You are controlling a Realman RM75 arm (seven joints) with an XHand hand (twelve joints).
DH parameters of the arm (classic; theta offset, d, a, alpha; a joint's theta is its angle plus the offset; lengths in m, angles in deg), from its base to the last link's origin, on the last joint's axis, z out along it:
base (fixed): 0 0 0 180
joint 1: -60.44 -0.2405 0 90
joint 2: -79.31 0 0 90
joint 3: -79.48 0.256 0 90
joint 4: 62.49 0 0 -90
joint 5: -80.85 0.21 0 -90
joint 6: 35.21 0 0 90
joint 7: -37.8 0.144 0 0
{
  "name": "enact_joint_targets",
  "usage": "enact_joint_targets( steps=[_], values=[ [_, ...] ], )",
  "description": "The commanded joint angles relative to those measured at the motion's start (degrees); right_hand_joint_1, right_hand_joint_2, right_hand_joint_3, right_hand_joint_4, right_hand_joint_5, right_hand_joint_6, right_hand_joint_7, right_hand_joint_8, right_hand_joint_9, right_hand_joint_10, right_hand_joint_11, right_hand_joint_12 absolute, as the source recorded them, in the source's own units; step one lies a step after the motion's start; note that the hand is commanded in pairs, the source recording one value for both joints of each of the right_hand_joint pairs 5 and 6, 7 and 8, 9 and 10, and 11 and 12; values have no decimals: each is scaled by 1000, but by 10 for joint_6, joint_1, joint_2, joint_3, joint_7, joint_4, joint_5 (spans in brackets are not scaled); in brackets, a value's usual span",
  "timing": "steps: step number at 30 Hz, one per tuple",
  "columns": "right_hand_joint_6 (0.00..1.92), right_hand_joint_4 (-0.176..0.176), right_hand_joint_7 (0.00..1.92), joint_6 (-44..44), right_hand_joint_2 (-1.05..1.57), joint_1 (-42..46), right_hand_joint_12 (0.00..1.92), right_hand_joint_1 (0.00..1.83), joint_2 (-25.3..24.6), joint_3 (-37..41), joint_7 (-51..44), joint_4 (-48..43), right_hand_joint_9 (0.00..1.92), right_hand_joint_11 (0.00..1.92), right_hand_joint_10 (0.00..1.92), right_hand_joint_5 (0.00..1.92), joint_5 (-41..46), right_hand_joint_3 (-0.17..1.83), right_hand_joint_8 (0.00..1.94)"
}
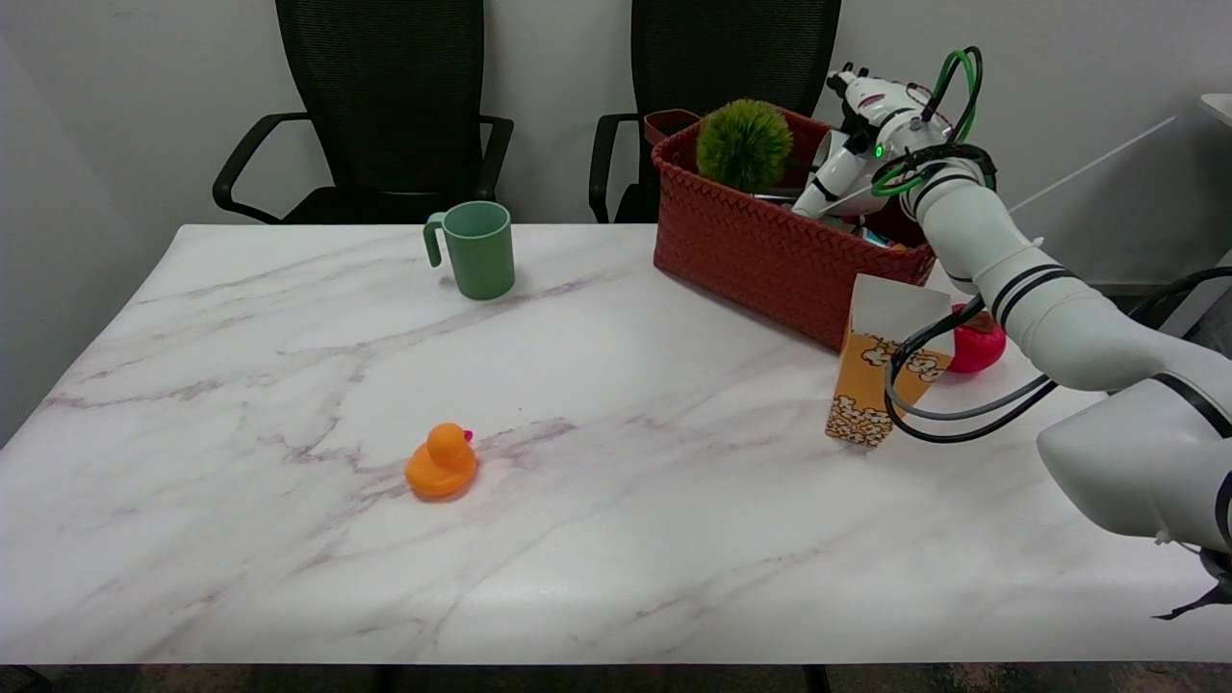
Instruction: Place the potted plant into the brown storage basket.
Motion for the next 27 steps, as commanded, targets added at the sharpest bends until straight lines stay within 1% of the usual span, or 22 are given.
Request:
enact_joint_targets(
  steps=[1,5,7,10,11,14,16,18,24,27],
  values=[
    [108,0,861,22,-284,2,634,1152,2,1,-2,-5,700,634,700,108,27,-166,861],
    [84,0,699,46,-302,10,586,1131,6,13,-2,-27,567,586,567,84,49,-165,699],
    [77,0,569,49,-317,15,484,1122,8,21,-2,-39,492,484,492,77,49,-144,569],
    [63,0,527,66,-341,29,457,1110,13,32,-2,-73,466,457,466,63,56,-116,527],
    [44,0,481,76,-342,33,438,1103,16,36,-2,-88,447,438,447,44,65,-103,481],
    [3,0,374,94,-286,46,311,1071,22,55,-2,-122,333,311,333,3,75,-136,374],
    [0,0,293,103,-215,56,210,1041,26,70,-2,-144,269,210,269,0,75,-121,293],
    [0,0,260,114,-201,72,174,1028,32,86,-2,-169,248,174,248,0,75,-90,260],
    [0,0,225,177,-228,145,105,999,55,130,-3,-307,220,105,220,0,100,-17,225],
    [0,0,200,194,-223,195,86,993,66,162,-45,-387,205,86,205,0,101,4,200]
  ],
)
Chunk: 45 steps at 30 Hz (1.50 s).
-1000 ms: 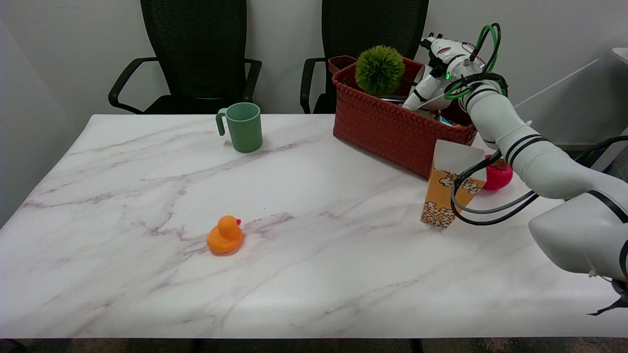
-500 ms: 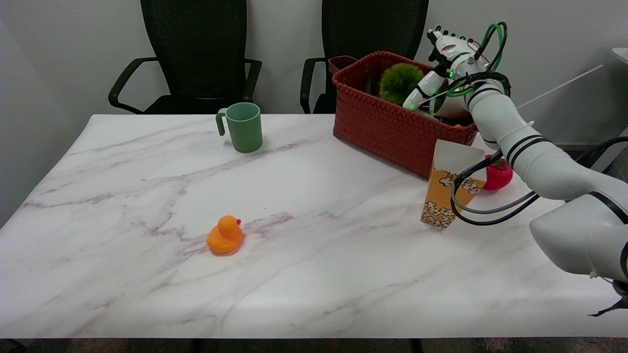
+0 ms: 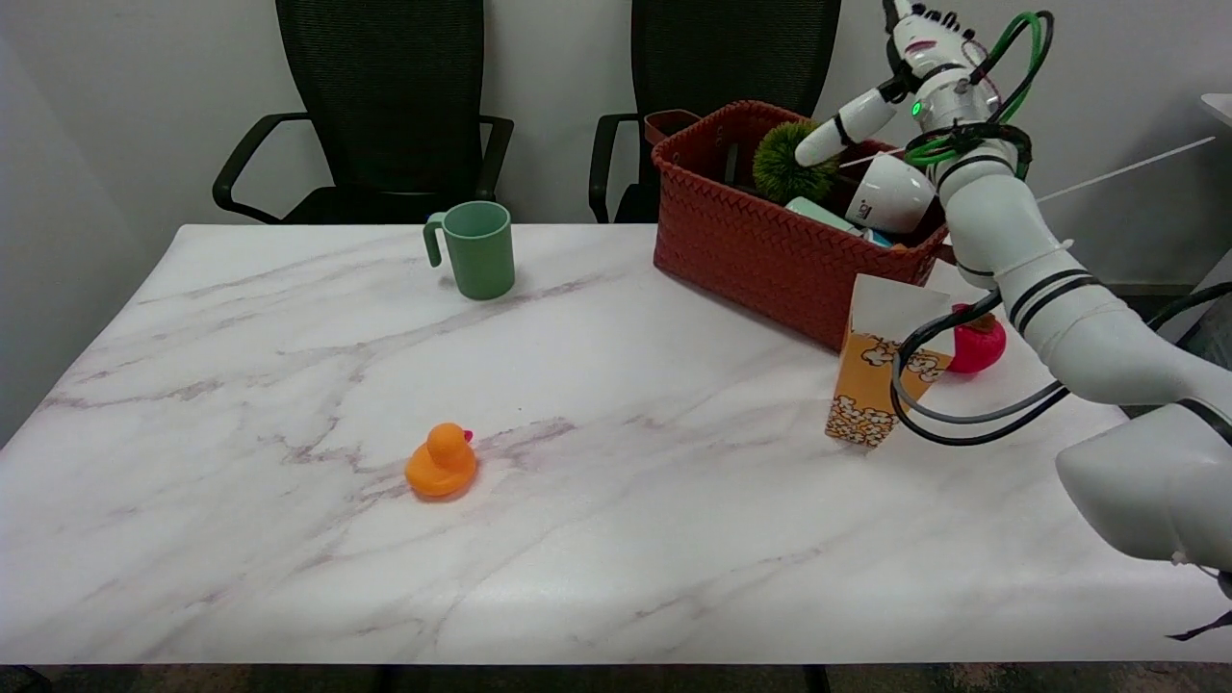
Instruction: Place the potted plant into the brown storage basket.
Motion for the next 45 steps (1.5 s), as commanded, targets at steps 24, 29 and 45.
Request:
enact_joint_targets(
  steps=[24,29,45],
  values=[
    [56,0,209,553,-36,498,152,1222,42,19,-159,-607,255,152,255,56,-301,615,209],
    [52,0,243,605,73,498,169,1238,33,-81,-211,-605,267,169,267,52,-324,656,243],
    [51,0,336,741,242,499,196,1222,-131,-218,-244,-489,282,196,282,51,-496,925,336]
  ],
)
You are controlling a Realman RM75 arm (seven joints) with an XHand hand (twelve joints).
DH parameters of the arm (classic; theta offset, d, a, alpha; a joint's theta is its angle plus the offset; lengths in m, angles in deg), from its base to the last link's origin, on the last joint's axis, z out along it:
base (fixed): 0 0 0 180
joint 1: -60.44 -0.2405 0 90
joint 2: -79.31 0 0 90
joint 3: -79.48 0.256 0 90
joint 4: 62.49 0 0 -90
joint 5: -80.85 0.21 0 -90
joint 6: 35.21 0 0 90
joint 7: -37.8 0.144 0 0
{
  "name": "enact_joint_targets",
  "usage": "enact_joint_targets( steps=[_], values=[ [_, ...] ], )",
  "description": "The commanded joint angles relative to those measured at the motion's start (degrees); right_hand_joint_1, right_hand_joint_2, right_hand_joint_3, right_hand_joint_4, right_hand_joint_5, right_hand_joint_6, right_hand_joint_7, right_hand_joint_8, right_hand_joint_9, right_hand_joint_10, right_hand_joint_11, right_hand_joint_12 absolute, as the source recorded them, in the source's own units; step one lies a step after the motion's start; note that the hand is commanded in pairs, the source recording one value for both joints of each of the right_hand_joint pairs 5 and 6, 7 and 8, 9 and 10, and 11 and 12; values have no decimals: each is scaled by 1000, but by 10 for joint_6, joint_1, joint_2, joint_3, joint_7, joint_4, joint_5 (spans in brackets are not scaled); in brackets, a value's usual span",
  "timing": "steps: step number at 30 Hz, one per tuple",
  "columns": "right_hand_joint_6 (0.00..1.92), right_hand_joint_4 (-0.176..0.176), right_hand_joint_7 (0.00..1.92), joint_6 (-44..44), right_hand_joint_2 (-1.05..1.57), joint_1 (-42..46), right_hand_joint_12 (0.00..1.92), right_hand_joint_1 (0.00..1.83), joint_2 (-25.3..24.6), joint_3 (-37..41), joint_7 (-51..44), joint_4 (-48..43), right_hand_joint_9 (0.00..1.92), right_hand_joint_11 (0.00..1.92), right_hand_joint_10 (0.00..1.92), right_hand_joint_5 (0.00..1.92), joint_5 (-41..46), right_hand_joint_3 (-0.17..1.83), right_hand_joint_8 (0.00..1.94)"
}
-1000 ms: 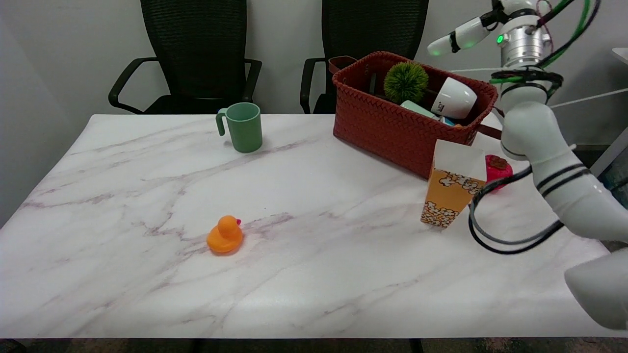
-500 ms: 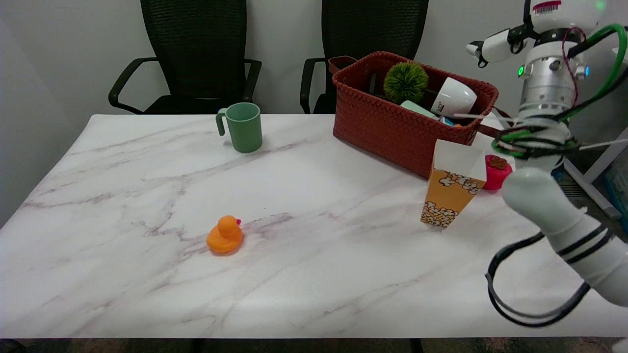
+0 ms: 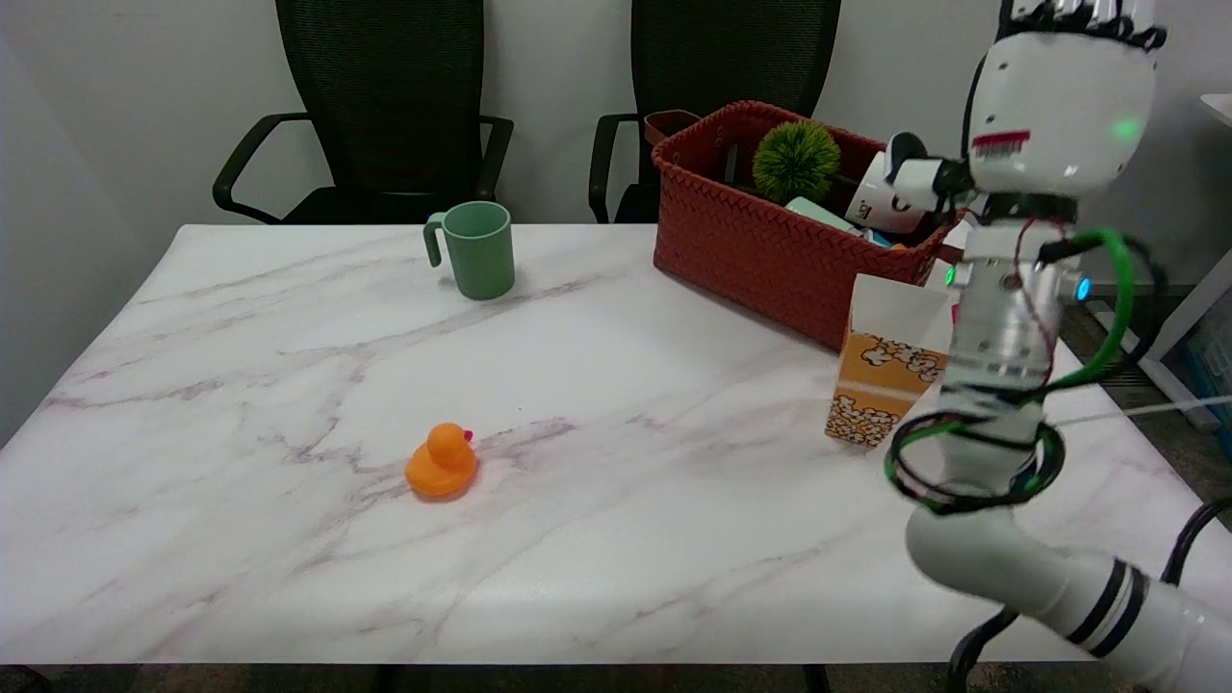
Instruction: Place the potted plant into the brown storage basket.
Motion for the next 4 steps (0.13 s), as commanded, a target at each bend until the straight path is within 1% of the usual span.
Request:
enact_joint_targets(
  steps=[1,4],
  values=[
    [51,0,341,192,248,45,198,1221,-142,-163,-49,71,284,198,284,51,-210,942,341],
    [51,0,350,214,255,45,201,1220,-158,-174,-49,89,287,201,287,51,-226,973,350]
  ],
)
